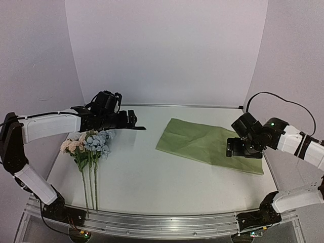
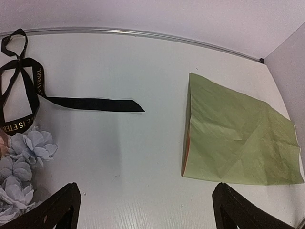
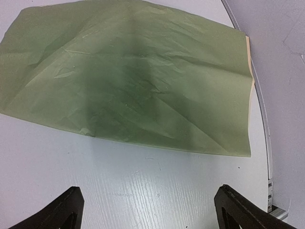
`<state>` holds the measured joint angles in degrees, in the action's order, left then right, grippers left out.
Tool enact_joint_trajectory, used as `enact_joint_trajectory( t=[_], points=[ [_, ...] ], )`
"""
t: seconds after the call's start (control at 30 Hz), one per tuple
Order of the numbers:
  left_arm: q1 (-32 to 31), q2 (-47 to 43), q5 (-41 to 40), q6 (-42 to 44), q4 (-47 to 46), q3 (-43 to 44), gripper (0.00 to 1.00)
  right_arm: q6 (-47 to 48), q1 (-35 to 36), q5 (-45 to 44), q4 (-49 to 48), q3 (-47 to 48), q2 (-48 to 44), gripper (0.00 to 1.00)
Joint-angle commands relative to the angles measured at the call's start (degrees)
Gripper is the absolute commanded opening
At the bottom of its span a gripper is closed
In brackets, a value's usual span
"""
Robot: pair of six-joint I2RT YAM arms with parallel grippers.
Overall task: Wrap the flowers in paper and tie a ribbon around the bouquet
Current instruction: Pick up the folded wrapping paper from the center of the board.
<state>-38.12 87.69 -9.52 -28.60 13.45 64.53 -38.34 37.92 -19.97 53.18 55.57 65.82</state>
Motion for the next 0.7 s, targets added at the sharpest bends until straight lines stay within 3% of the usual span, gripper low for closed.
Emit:
enact_joint_trajectory(
  t=[0.0, 0.37, 0.67],
  points=[
    [0.94, 2.74, 2.28, 0.05, -3.15, 4.75, 1.0, -0.9, -0.72, -0.35, -2.18, 0.19, 2.72, 0.98],
    [4.54, 25.88, 16.76, 0.23, -2.37, 23.04, 1.0, -3.3, -3.25, 5.98, -11.87, 3.19, 16.37, 0.98],
    [4.2, 34.94, 23.67, -0.86, -2.79, 26.12, 0.97, -4.96, -3.9, 8.81, -15.03, 5.33, 25.63, 0.98]
  ],
)
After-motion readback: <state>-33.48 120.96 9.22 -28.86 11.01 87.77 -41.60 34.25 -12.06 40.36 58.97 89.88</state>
